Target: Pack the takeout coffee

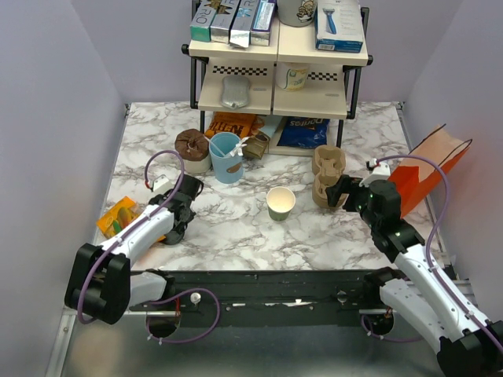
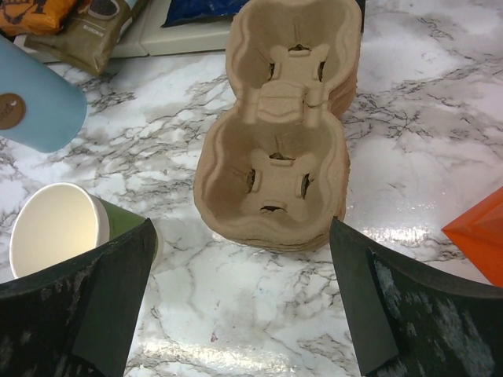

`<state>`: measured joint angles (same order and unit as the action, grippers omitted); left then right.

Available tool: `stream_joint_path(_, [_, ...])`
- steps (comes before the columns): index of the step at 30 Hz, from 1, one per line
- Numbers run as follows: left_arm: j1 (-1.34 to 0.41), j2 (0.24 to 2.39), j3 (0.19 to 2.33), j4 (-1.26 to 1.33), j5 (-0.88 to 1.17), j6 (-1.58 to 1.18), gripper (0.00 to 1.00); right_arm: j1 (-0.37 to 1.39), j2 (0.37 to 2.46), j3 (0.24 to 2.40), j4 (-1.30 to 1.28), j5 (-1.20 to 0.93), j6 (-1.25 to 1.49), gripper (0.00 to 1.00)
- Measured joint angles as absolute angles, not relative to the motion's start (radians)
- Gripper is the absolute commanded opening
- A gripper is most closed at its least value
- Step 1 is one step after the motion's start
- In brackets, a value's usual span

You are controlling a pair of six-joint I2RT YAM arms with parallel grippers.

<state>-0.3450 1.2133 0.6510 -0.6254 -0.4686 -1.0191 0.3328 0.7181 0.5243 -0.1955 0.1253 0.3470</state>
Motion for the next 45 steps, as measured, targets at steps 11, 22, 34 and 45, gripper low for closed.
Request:
stream_joint_path(11, [-0.342, 1.221, 0.651, -0.627, -0.479, -1.020, 0.00, 0.333, 0.737, 0.524, -0.197, 0.125, 0.347, 1.00])
stream_joint_path(22, [-0.342, 1.074, 0.609, -0.547, -0.332, -0.955, 0.00, 0.333, 0.709, 0.527, -0.202, 0.035, 0.304, 0.99])
stream_joint_path(34, [-0.342, 1.034, 0.548, -0.419, -0.024, -0.891, 0.00, 0.703, 0.950, 0.714, -0.090, -0.162, 0.314, 0.97])
stream_joint_path(45, [-0.342, 0.894, 0.471, -0.381, 0.076, -0.959, 0.00, 0.986, 1.346, 0.904, 0.047, -0.124, 0.508, 0.96])
